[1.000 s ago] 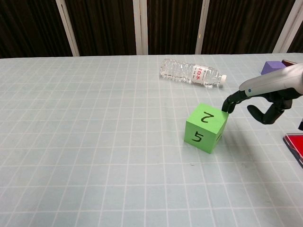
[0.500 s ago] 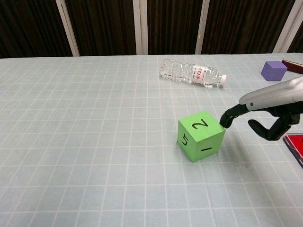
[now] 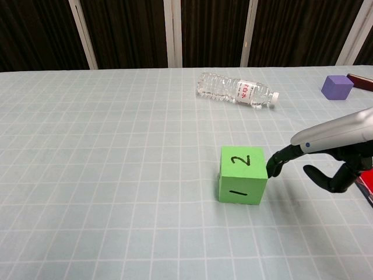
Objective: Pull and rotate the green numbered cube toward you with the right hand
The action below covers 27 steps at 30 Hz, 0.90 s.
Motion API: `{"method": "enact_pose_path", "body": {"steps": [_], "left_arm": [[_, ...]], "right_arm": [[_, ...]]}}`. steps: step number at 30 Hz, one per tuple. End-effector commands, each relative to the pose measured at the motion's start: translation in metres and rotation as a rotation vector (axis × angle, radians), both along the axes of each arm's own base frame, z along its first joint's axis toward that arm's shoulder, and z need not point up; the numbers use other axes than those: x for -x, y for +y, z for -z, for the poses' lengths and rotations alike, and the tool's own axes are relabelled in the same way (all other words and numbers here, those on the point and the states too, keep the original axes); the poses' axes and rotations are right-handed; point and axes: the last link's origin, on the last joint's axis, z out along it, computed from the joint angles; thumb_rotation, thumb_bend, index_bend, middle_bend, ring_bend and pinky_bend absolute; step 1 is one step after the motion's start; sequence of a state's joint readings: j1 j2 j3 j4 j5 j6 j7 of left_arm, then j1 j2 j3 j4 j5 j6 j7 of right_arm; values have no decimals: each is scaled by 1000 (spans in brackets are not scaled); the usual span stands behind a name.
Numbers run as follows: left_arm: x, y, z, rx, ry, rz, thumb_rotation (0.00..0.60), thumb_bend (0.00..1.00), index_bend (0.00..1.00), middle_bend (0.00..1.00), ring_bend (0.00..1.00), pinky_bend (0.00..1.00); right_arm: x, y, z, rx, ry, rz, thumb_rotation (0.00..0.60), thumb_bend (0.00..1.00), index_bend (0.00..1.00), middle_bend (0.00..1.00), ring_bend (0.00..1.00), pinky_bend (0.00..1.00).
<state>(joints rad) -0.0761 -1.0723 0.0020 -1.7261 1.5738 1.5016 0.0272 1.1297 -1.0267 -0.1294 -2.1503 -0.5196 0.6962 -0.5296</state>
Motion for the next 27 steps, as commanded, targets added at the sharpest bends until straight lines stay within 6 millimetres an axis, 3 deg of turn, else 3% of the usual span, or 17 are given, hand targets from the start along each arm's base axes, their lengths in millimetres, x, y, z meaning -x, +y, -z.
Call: {"method": "enact_pose_path", "body": {"steps": [1,27], "left_arm": [[0,0,0,-1,-1,0,600,438,75,0,0,41],[1,1,-3,0,-13,0,600,438,75,0,0,41]], "right_arm": [[-2,2,2,-19,-7,5,600,900,170,163,75,0],[-40,14,22,-232,-186,143,600,900,169,163,89,0]]}}
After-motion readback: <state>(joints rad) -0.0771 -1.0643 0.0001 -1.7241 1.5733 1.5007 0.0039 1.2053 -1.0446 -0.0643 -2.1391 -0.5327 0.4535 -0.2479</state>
